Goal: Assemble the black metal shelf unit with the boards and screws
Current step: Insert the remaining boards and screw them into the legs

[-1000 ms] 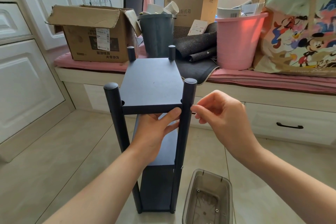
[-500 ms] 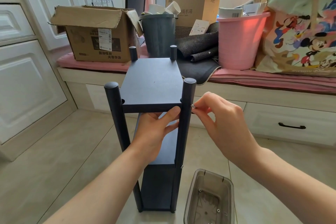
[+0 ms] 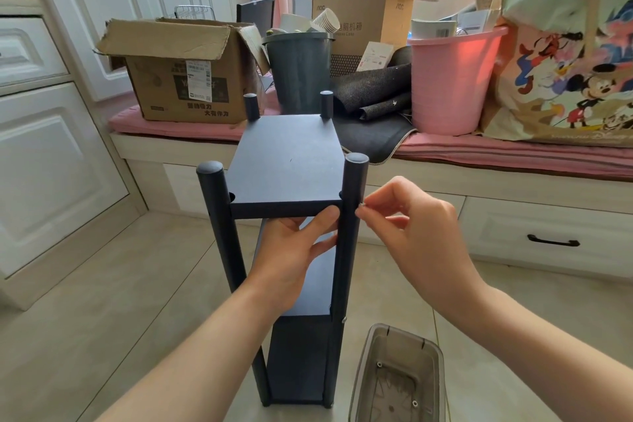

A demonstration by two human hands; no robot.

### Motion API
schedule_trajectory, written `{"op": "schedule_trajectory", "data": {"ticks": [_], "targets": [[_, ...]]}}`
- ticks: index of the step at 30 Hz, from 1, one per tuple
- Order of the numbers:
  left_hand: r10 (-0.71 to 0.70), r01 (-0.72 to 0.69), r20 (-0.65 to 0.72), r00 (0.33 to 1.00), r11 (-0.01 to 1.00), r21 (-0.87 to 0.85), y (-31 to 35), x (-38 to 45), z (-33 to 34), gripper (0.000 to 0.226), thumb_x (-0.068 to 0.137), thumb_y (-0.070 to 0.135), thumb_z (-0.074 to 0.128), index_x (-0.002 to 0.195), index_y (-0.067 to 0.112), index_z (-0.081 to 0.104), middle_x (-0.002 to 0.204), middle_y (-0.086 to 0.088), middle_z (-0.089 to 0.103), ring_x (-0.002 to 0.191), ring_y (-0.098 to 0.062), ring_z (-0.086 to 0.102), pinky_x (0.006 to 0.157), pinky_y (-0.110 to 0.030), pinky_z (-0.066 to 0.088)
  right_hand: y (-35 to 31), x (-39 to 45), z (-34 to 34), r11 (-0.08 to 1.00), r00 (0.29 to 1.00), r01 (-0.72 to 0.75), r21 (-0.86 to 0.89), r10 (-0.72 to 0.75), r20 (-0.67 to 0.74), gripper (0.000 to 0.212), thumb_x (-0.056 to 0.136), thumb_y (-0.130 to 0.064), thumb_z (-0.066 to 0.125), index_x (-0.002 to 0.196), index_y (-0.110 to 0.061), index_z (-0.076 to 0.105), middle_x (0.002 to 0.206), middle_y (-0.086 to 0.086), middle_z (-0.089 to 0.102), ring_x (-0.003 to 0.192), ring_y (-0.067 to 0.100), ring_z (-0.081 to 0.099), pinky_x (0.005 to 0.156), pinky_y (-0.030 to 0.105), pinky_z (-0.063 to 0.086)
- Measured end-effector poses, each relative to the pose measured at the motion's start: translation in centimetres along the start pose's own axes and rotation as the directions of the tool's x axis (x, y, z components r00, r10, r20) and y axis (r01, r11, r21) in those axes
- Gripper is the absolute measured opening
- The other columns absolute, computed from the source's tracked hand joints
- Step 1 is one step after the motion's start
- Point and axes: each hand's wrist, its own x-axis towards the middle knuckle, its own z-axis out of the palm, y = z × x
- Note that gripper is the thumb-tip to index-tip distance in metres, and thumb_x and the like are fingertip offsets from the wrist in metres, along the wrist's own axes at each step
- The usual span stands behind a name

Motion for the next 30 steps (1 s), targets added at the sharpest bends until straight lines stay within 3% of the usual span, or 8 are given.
{"op": "schedule_trajectory", "data": {"ticks": [5, 11, 21, 25, 30], "targets": [[0.001, -0.001, 0.003, 1.0, 1.0, -0.008, -0.04, 0.03, 0.04, 0.057, 0.079, 0.035, 0.072, 0.132, 0.02, 0.062, 0.121, -0.002, 0.073, 0.112, -0.022, 0.07, 0.079, -0.029, 0.059, -0.02, -0.09, -0.05, 0.994, 0.996, 0.083, -0.074, -0.084, -0.014, 0.007, 0.086, -0.008, 0.074, 0.092, -0.008, 0.069, 0.086, -0.001, 0.069, 0.08, 0.011, 0.066, 0.075, 0.017, 0.053], [-0.006, 0.006, -0.005, 1.0, 1.0, -0.001, -0.05, 0.12, 0.12, 0.054, 0.079, 0.036, 0.071, 0.13, 0.021, 0.063, 0.119, 0.0, 0.074, 0.11, -0.02, 0.071, 0.076, -0.026, 0.058, 0.03, 0.05, -0.01, 0.987, 0.992, 0.119, -0.105, -0.123, -0.027, 0.007, 0.086, -0.009, 0.074, 0.092, -0.008, 0.07, 0.086, 0.0, 0.071, 0.079, 0.011, 0.067, 0.075, 0.016, 0.053], [-0.005, 0.005, 0.005, 1.0, 1.0, -0.005, 0.09, 0.11, 0.06, 0.057, 0.079, 0.036, 0.071, 0.132, 0.019, 0.062, 0.12, 0.0, 0.073, 0.11, -0.02, 0.071, 0.077, -0.027, 0.059, 0.16, 0.2, 0.09, 0.998, 0.997, 0.038, -0.042, -0.04, -0.061, 0.012, 0.085, -0.02, 0.075, 0.093, -0.012, 0.069, 0.08, -0.008, 0.069, 0.075, 0.003, 0.066, 0.072, 0.012, 0.052], [-0.003, 0.003, -0.002, 1.0, 1.0, -0.005, 0.05, 0.12, 0.1, 0.052, 0.08, 0.035, 0.071, 0.13, 0.02, 0.063, 0.119, 0.0, 0.074, 0.11, -0.021, 0.071, 0.077, -0.027, 0.059, 0.35, 0.24, -0.05, 0.998, 0.997, 0.024, -0.061, -0.028, -0.071, 0.015, 0.083, -0.023, 0.077, 0.088, -0.011, 0.069, 0.076, -0.006, 0.068, 0.071, 0.009, 0.066, 0.067, 0.021, 0.053], [-0.007, 0.007, -0.012, 1.0, 1.0, 0.01, 0.01, 0.07, 0.08, 0.051, 0.081, 0.036, 0.07, 0.129, 0.021, 0.064, 0.118, 0.001, 0.074, 0.109, -0.018, 0.071, 0.075, -0.025, 0.058, 0.22, 0.12, 0.09, 0.982, 0.99, 0.115, -0.153, -0.125, -0.06, 0.011, 0.082, -0.012, 0.079, 0.085, -0.007, 0.07, 0.077, -0.001, 0.068, 0.071, 0.013, 0.065, 0.068, 0.024, 0.052]]}}
